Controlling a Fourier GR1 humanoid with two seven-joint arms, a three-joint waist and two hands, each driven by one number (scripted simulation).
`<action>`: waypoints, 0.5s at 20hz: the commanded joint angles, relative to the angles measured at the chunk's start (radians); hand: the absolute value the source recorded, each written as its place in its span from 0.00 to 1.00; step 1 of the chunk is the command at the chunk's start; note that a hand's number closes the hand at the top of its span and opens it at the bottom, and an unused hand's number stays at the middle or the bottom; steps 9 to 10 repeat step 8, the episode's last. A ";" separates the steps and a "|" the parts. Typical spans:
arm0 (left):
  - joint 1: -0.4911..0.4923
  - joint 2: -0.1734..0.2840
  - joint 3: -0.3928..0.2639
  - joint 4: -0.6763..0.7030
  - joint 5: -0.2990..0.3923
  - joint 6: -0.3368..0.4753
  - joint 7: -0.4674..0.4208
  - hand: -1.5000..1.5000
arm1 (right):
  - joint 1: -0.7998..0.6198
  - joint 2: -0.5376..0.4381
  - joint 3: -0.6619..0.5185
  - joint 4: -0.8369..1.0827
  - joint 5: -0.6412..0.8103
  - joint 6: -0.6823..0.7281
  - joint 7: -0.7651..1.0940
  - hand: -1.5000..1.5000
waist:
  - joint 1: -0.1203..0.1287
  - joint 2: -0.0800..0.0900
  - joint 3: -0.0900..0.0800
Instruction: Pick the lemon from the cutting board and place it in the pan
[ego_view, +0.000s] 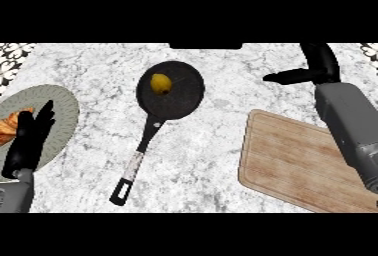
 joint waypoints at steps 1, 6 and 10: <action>0.045 -0.029 -0.008 -0.012 -0.026 0.017 -0.020 0.50 | 0.072 -0.058 0.013 -0.056 0.015 0.084 -0.008 0.00 | -0.011 -0.005 -0.001; 0.048 -0.035 0.006 0.014 -0.010 -0.012 -0.067 0.50 | 0.058 -0.200 -0.021 -0.003 0.010 0.219 -0.041 0.00 | -0.002 0.000 0.000; -0.011 0.006 0.041 -0.026 0.017 -0.041 0.026 0.50 | 0.070 -0.178 -0.029 0.009 0.019 0.195 -0.081 0.00 | 0.003 0.001 0.000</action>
